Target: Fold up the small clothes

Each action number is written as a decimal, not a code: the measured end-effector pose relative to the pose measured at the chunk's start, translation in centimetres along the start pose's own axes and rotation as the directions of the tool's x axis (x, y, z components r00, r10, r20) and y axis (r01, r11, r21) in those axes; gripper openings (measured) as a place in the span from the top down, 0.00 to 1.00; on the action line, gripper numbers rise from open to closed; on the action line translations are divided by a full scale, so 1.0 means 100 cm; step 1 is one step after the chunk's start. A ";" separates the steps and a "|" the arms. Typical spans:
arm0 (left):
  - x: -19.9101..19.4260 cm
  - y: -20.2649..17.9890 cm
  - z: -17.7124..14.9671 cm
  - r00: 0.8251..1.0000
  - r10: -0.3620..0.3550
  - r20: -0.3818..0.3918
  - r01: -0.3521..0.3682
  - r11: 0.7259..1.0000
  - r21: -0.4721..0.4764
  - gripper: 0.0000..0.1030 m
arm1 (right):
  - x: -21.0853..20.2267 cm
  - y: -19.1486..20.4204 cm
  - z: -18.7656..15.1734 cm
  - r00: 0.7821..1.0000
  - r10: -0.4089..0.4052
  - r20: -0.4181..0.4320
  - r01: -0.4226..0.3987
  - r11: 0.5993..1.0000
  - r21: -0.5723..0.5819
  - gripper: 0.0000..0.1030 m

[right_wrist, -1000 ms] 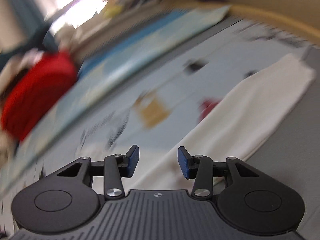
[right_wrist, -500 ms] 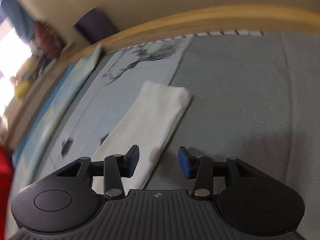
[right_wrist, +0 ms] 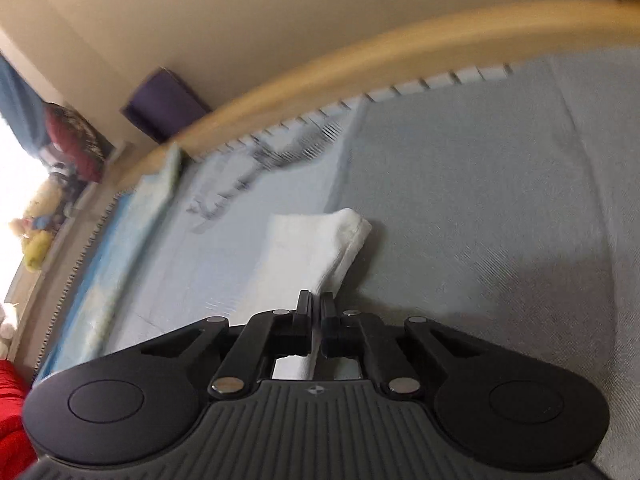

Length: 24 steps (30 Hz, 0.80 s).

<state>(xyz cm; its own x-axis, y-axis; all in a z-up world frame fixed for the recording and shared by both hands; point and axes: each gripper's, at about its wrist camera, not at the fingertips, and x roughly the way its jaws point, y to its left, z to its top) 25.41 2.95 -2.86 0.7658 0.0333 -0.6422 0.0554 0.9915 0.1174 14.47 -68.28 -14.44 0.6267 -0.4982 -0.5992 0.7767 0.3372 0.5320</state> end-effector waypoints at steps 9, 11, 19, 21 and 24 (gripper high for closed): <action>-0.004 0.068 0.007 0.996 0.053 -0.073 -0.066 0.980 -0.186 0.39 | -0.155 0.202 -0.083 0.919 0.395 0.010 -0.333 0.787 -0.519 0.97; -0.006 0.088 0.006 0.995 0.057 -0.086 -0.076 0.968 -0.239 0.39 | -0.205 0.241 -0.136 0.856 0.512 -0.075 -0.435 0.631 -0.643 0.97; -0.016 0.146 -0.003 0.990 0.071 -0.125 -0.110 0.935 -0.338 0.39 | -0.310 0.306 -0.412 0.663 0.516 -0.542 -0.675 0.100 -0.731 0.96; -0.017 0.157 -0.006 0.988 0.066 -0.140 -0.113 0.927 -0.358 0.39 | -0.307 0.299 -0.487 0.661 0.368 -0.654 -0.702 -0.005 -0.712 0.96; -0.019 0.168 -0.009 0.988 0.050 -0.149 -0.104 0.917 -0.384 0.39 | -0.306 0.277 -0.565 0.697 0.208 -0.687 -0.670 -0.154 -0.726 0.96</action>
<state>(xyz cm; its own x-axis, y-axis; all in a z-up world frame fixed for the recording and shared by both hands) 24.29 19.70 -0.34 0.6640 0.1007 -0.7410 -0.2750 0.9543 -0.1168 20.38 1.48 -15.14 0.6415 0.2717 -0.7174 -0.4934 0.8622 -0.1147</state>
